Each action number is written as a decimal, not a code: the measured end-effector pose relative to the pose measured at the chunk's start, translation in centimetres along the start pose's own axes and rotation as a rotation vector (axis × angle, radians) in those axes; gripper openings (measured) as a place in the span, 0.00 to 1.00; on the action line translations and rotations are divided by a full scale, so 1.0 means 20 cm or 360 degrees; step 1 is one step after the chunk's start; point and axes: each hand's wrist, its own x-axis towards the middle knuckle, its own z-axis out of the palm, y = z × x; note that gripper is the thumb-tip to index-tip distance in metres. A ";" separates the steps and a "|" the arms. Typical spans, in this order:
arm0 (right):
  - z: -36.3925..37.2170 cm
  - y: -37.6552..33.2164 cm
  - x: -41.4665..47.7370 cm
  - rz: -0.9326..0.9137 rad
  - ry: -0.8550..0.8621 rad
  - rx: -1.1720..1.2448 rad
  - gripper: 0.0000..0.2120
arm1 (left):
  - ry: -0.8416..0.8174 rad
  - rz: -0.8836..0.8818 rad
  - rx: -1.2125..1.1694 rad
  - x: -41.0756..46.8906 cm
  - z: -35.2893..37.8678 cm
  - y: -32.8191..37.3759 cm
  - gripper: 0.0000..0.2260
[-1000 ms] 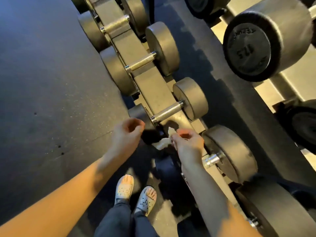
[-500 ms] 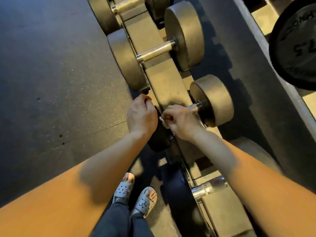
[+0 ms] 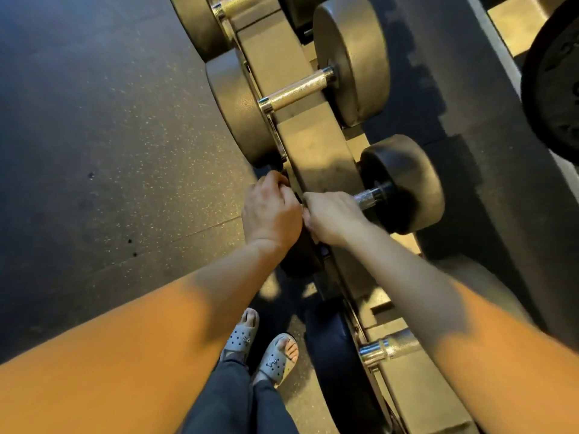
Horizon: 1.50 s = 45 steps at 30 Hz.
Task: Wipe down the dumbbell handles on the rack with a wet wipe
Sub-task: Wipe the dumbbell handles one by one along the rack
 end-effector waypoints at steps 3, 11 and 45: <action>0.16 0.07 -0.16 -0.0189 0.0537 0.0426 0.05 | 0.0016 0.0023 0.0012 -0.01 0.01 0.00 0.10; 0.25 0.20 -0.21 -0.0534 0.1030 -0.0034 0.05 | 0.0036 0.0003 0.0039 0.00 0.03 0.00 0.08; 0.35 0.14 -0.17 -0.0174 0.0907 0.0904 0.14 | 0.0071 0.0133 0.0222 -0.01 0.04 -0.02 0.10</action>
